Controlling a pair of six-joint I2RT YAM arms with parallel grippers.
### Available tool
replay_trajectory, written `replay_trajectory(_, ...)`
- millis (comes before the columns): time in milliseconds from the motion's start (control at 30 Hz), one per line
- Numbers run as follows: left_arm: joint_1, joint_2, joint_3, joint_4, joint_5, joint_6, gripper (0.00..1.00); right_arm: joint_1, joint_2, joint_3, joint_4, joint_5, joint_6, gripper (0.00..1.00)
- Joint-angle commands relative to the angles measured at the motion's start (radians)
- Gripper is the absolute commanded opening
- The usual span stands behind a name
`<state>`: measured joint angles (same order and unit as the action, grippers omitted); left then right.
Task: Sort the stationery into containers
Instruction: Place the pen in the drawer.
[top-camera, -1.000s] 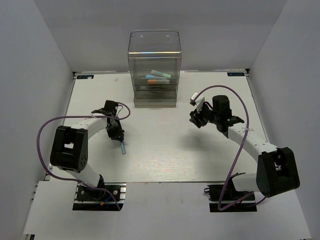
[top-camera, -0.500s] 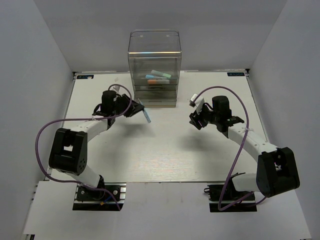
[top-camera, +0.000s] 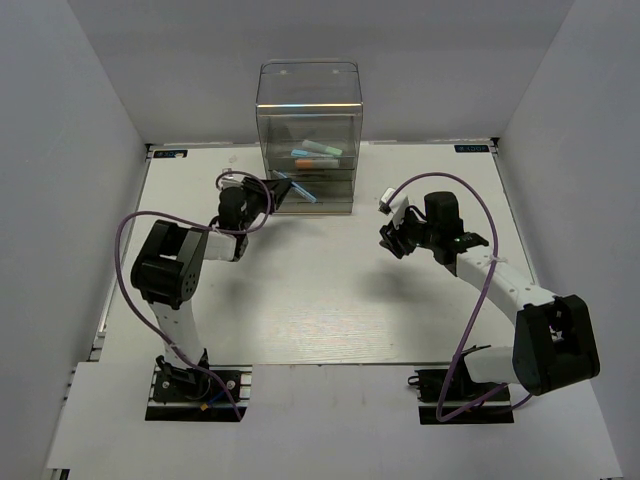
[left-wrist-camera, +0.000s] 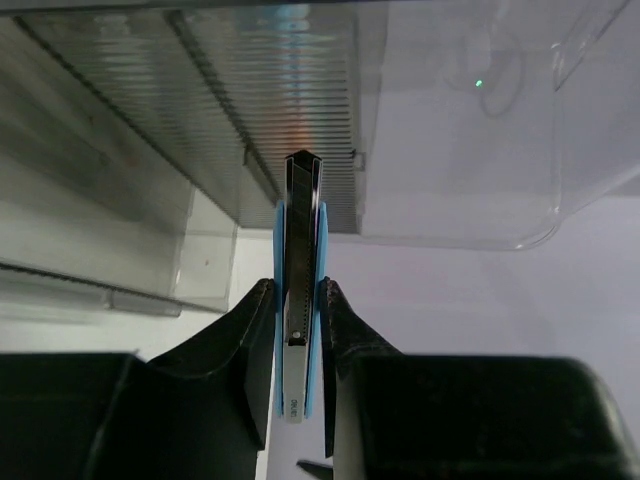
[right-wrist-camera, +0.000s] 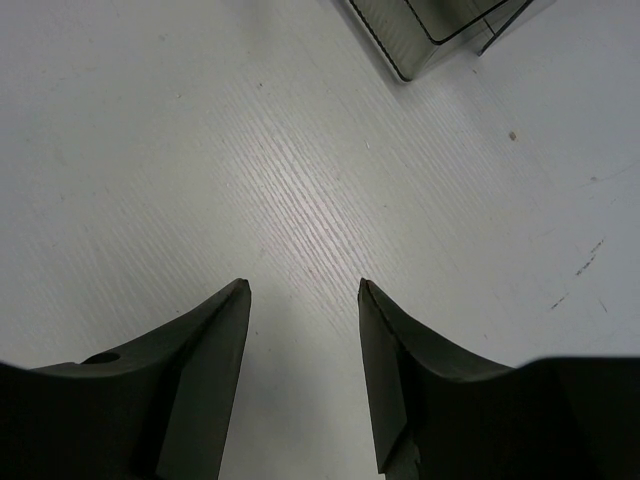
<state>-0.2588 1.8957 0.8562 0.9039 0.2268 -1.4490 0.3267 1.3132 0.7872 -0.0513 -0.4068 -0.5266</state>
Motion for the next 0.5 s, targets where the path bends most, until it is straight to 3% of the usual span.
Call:
replay_trajectory(0,-0.040,-0.026,0.009,0.148,-0.162,-0.042,0.00,-0.008,-0.035,-0.005,0.016,-0.009,0.000,0.53)
replay_trajectory(233,-0.102,0.042,0.018,0.280,-0.357,-0.060,0.00,-0.005,-0.020,0.006,0.015,-0.010,-0.003,0.53)
replay_trajectory(467,-0.146,0.077,0.018,0.248,-0.472,-0.060,0.00,-0.005,-0.020,0.014,0.013,-0.006,-0.004,0.53)
